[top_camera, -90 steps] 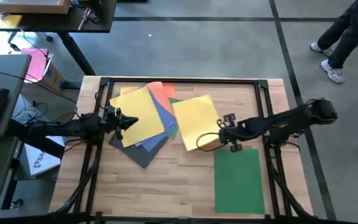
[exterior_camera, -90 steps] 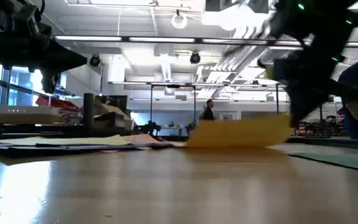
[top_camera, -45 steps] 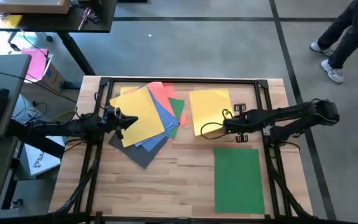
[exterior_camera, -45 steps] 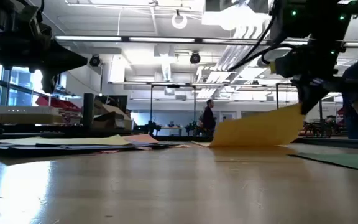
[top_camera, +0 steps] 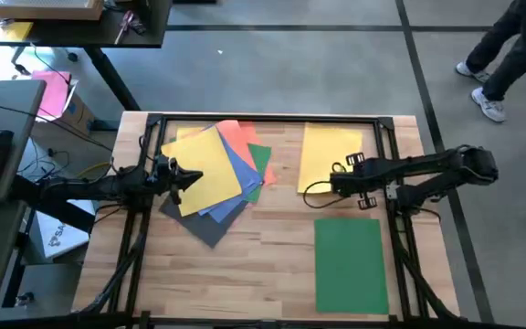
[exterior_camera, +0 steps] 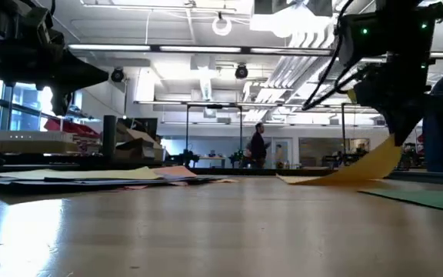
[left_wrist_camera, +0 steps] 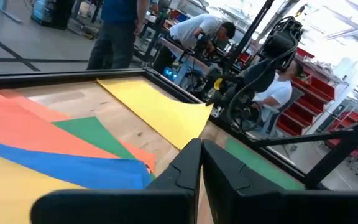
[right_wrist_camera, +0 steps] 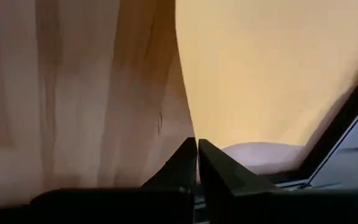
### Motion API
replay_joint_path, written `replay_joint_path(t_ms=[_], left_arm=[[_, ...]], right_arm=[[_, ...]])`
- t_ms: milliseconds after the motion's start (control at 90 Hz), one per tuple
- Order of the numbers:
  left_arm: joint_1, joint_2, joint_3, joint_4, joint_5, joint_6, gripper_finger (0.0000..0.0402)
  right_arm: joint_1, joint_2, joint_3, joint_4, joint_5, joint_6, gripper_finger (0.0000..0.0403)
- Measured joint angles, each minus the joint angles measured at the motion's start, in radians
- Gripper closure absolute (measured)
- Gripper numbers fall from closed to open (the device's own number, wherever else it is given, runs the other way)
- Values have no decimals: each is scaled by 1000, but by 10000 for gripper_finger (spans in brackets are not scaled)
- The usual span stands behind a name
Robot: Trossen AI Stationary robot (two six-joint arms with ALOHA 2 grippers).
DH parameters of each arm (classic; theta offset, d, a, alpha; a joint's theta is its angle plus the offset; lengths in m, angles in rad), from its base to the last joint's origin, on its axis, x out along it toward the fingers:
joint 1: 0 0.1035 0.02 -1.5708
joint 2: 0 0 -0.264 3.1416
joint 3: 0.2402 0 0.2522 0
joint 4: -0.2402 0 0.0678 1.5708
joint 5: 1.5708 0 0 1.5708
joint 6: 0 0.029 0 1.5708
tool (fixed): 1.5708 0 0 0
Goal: Organize paper
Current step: Put the yellow to the top right of the table
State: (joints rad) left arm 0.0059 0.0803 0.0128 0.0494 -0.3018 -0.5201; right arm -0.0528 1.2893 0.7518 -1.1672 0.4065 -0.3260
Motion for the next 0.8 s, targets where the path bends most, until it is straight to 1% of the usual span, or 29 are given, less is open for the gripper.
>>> replay_joint_path(t_ms=[144,222,278,344,422,500,678,744,800], left_arm=[[0,0,0,0,-1,0,401],[0,0,0,0,-1,0,401],[0,0,0,0,0,0,401],[0,0,0,0,-1,0,401],[0,0,0,0,-1,0,401],[0,0,0,0,-1,0,401],[0,0,0,0,-1,0,401],[0,0,0,0,-1,0,401],[0,0,0,0,-1,0,401]], right_arm=[[0,1,-34,-18,-40,-72,402],[0,1,-54,-29,-39,-98,402],[0,1,-68,-34,-28,-121,400],[0,1,-80,-38,13,-126,389],[0,1,-82,-41,66,-124,365],[0,1,-82,-40,98,-123,332],[0,1,-81,-68,124,-127,250],[1,1,-68,-79,150,-119,228],[1,1,-52,-78,150,-119,213]])
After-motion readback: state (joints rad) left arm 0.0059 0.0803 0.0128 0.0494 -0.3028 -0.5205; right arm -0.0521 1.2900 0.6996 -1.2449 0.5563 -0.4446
